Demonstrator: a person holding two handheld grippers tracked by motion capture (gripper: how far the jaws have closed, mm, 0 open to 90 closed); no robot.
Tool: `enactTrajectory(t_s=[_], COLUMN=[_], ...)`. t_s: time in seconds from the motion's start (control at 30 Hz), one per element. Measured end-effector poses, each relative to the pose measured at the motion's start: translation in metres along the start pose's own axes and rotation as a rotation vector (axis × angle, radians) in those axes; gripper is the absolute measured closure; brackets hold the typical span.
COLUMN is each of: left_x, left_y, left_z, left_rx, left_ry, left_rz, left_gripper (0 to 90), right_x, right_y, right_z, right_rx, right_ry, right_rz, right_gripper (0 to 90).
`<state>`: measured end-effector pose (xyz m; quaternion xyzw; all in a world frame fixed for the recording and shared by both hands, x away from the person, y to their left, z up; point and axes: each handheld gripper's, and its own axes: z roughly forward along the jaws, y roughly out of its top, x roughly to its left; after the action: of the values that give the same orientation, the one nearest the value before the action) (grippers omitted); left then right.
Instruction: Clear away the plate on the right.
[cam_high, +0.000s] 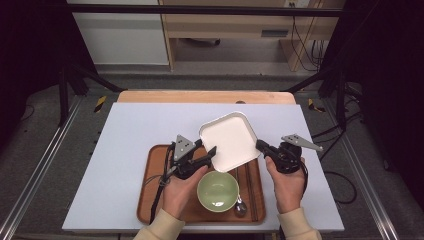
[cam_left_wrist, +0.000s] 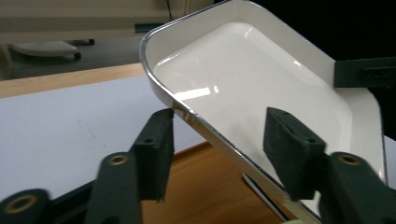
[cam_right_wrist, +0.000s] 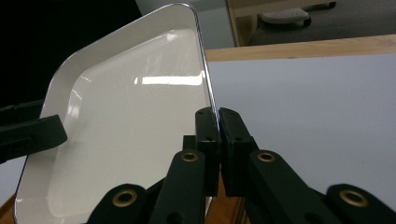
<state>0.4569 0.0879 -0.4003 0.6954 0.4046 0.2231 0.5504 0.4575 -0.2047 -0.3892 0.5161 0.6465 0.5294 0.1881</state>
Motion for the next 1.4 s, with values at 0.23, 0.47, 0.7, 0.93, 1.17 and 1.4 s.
enactTrajectory(t_s=[0.23,0.47,0.7,0.93,1.17,1.4], left_x=[0.003,0.012,0.018,0.021,0.032,0.054], left_y=[0.003,0.01,0.015,0.022,0.027,0.033], left_z=[0.002,0.004,0.006,0.007,0.005,-0.009], left_rx=[-0.018,-0.045,-0.053,-0.051,-0.047,-0.047], left_ry=[0.03,0.05,0.077,0.092,0.141,0.175], left_rz=[0.0,-0.025,-0.028,-0.017,0.003,-0.038], left_gripper=[63.1,75.8,85.9,88.9,89.0,88.9], right_x=[0.007,0.013,0.018,0.02,0.019,0.008], right_y=[-0.002,-0.006,-0.01,-0.014,-0.013,-0.008], right_z=[0.0,0.005,0.012,0.019,0.018,0.009], right_rx=[0.0,0.015,0.046,0.078,0.064,0.026], right_ry=[-0.015,-0.002,0.017,0.046,0.046,0.035], right_rz=[-0.04,-0.069,-0.089,-0.091,-0.118,-0.132], right_gripper=[87.6,86.9,85.5,83.0,66.0,39.7])
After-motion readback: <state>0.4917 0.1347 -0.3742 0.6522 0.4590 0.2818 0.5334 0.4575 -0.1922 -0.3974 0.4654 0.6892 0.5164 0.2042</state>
